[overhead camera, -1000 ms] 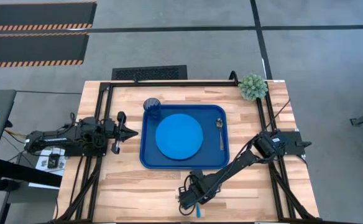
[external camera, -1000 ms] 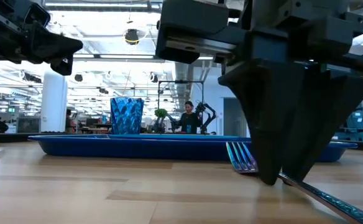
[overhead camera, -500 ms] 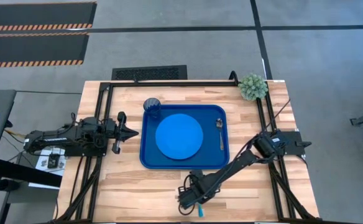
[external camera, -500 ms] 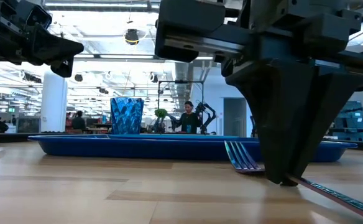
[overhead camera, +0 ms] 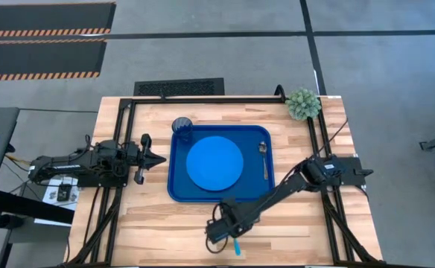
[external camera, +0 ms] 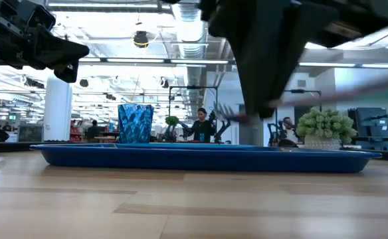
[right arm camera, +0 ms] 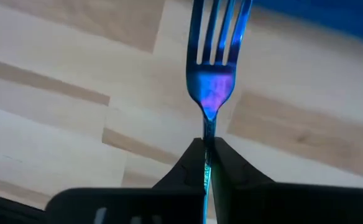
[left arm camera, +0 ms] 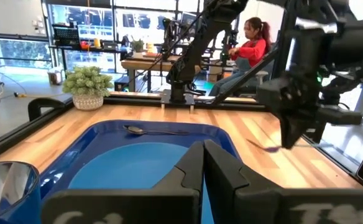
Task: Pick and place plate/cup/fork/spoon on tray
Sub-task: Put the blue fork between the black spoon and the blue plate on the blue serving tray
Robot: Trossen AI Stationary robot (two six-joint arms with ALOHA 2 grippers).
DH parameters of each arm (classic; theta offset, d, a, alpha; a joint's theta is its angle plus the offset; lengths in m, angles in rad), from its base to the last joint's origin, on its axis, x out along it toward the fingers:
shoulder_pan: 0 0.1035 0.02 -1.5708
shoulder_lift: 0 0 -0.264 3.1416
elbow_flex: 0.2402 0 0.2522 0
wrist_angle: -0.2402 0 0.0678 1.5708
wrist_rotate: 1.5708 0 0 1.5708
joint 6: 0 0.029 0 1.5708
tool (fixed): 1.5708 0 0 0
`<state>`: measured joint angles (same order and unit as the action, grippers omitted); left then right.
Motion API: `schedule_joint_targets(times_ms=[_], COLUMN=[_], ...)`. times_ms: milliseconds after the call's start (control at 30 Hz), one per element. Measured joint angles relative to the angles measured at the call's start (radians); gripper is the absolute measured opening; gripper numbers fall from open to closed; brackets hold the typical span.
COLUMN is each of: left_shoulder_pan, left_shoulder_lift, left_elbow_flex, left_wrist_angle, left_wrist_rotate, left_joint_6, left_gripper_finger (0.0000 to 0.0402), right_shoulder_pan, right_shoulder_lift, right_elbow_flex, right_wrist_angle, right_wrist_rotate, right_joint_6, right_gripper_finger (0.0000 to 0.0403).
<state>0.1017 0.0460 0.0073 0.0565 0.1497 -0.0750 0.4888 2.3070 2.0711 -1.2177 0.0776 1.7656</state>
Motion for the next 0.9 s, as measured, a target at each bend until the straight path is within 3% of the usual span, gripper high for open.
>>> schedule_joint_targets(times_ms=[300,533,767,900], left_shoulder_pan=[0.0,0.0,0.0,0.0], left_shoulder_lift=[0.0,0.0,0.006,0.006], left_elbow_flex=[0.0,0.0,0.0,0.0], left_wrist_angle=[0.0,0.0,0.003,0.002], left_wrist_rotate=[0.0,0.003,0.003,0.002], left_joint_6=[0.0,0.0,0.0,0.001], left_gripper_finger=[0.0,0.0,0.0,0.0], right_shoulder_pan=[-0.111,-0.236,-0.339,-0.388], right_shoulder_lift=[-0.003,-0.065,-0.239,-0.364], right_elbow_flex=[0.166,0.153,-0.129,-0.405], right_wrist_angle=[-0.346,-0.352,-0.329,-0.036], right_wrist_rotate=[0.009,0.081,0.112,0.099], right_joint_6=[-0.19,-0.409,-0.412,-0.37], right_gripper_finger=[0.0016,0.0012,0.0011,0.0011])
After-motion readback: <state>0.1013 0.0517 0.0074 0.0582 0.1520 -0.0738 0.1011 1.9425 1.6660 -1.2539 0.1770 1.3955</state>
